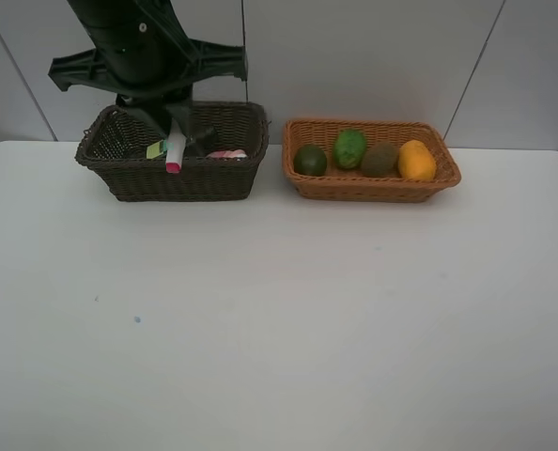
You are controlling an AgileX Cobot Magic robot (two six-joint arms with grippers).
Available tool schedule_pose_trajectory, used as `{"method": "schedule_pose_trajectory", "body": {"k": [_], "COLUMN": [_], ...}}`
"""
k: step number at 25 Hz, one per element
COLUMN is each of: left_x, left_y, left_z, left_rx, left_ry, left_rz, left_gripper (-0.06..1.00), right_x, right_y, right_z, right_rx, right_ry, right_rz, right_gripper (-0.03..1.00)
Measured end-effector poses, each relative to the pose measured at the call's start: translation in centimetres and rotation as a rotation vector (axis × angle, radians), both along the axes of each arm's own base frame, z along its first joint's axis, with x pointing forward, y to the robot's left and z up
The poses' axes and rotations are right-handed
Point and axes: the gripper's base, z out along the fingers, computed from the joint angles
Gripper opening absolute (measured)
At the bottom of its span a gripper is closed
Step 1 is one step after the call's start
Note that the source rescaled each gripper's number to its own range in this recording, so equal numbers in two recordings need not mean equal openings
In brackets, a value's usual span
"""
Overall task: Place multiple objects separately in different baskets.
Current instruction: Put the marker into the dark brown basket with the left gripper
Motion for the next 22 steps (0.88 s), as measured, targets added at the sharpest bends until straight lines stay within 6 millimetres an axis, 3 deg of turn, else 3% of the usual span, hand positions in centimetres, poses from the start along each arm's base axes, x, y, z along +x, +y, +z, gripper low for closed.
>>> {"method": "schedule_pose_trajectory", "body": {"k": [14, 22], "left_x": [5.6, 10.0], "left_y": [6.5, 7.8], "left_z": [0.9, -4.2], "left_rx": [0.072, 0.113], "left_ry": [-0.259, -0.282], "left_rz": [0.045, 0.02], "left_gripper": [0.02, 0.02], "right_x": [0.0, 0.0], "right_y": [0.0, 0.0], "right_z": [0.0, 0.0], "right_rx": [0.0, 0.0], "right_ry": [0.0, 0.0], "right_rz": [0.0, 0.0], "right_gripper": [0.98, 0.98]}}
